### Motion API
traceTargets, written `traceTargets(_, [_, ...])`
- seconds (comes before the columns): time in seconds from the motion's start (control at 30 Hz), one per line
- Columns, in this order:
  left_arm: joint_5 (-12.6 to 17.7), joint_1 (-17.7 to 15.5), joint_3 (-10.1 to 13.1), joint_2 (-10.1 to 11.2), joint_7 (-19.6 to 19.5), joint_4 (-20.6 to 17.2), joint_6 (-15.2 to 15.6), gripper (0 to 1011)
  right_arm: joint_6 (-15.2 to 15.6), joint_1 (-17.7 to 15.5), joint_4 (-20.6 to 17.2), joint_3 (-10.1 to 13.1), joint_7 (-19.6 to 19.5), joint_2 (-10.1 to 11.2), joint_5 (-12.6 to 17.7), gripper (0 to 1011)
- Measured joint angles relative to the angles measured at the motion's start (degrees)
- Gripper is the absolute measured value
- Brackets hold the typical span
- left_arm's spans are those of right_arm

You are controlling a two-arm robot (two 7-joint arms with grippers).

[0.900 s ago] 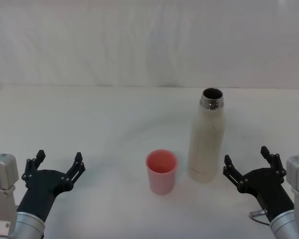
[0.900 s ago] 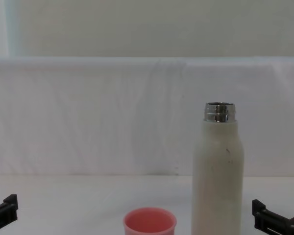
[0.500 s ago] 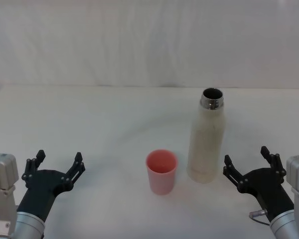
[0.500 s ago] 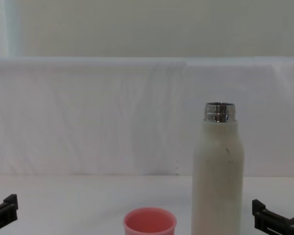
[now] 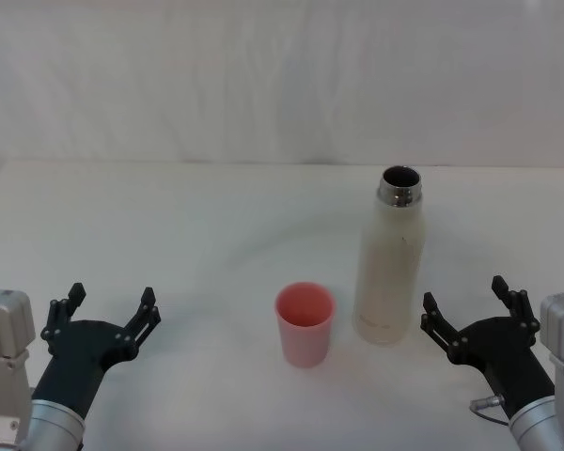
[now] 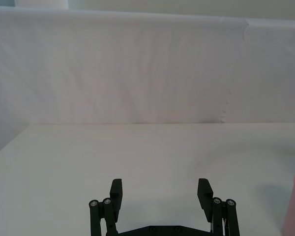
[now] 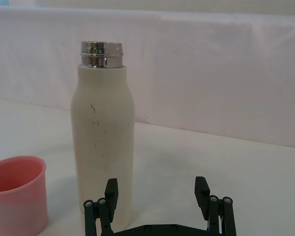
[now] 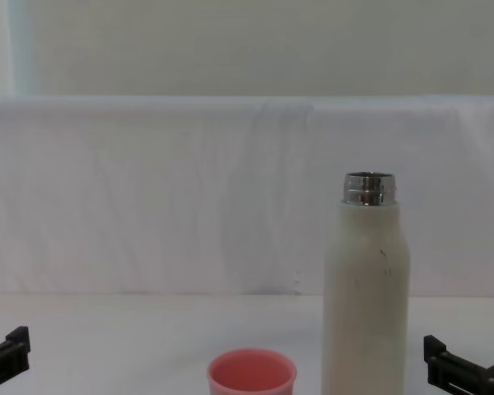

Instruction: Grasp the thermos with one hand and pour water into the cup lid.

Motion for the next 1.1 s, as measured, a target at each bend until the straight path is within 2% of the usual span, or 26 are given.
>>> traceTargets(0.73, [0.00,0.00,0.00,0.00,0.00,0.00,0.00,1001,0.00,0.00,0.00,0.00,0.00,0.00,0.00,1003])
traceTargets(1.1, [0.00,0.00,0.00,0.00,0.00,0.00,0.00,1001,0.88,-0.04,-0.90,0.89,3.21,0.27,-1.51,1003])
